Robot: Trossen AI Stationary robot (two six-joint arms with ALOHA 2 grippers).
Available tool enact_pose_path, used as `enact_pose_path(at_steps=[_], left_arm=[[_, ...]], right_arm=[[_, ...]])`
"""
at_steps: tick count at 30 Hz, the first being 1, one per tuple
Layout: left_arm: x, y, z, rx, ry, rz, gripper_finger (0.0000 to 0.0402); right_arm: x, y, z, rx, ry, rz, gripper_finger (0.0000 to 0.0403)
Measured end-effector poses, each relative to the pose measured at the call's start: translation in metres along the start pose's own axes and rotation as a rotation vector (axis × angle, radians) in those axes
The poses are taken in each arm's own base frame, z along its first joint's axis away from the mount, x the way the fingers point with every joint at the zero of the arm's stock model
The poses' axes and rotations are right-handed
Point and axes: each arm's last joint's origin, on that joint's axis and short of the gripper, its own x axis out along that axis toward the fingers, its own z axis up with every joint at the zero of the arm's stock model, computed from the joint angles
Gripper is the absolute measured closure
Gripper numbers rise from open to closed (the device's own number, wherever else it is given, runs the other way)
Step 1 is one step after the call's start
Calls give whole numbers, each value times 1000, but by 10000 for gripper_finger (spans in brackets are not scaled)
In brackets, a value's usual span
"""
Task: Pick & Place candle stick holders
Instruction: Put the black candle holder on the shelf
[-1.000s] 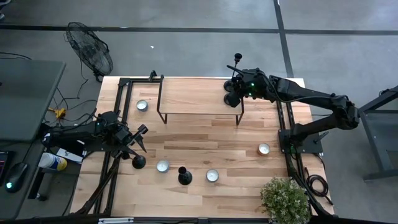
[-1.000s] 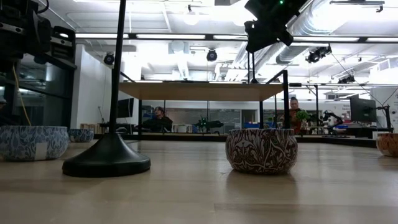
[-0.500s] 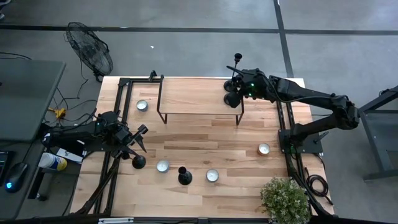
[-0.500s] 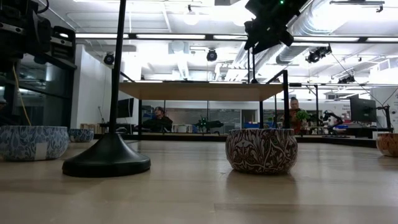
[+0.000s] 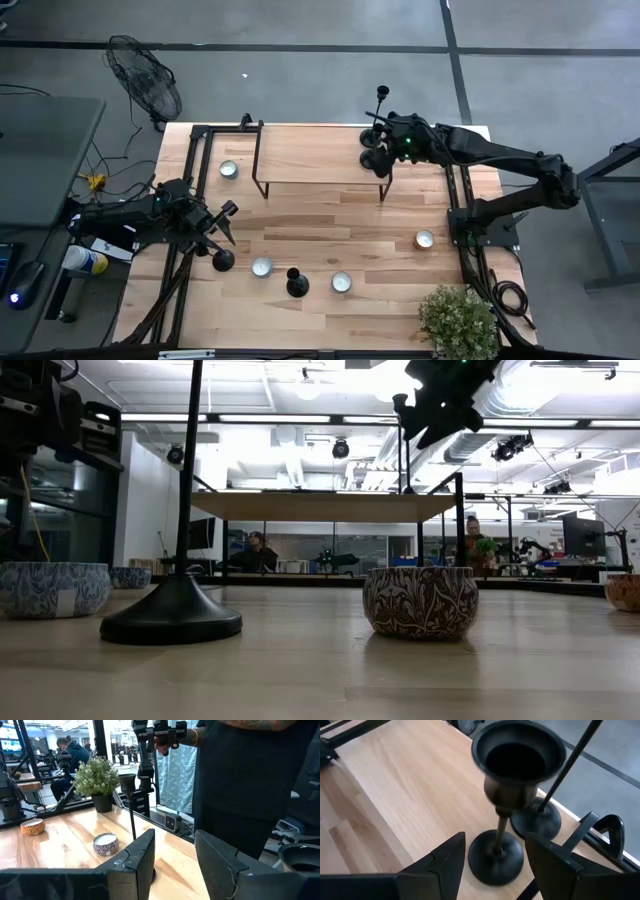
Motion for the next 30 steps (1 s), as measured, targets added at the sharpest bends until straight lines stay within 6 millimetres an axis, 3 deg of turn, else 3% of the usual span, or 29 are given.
enact_pose_path(at_steps=[15, 24, 30], left_arm=[[0, 0, 0, 1, 0, 1, 264], [0, 0, 0, 0, 0, 1, 264], [0, 0, 0, 1, 0, 4, 264]], right_arm=[[-29, 13, -23, -41, 127, 86, 203], [-57, 18, -35, -116, 126, 154, 203], [-61, 14, -68, -153, 69, 250, 203]])
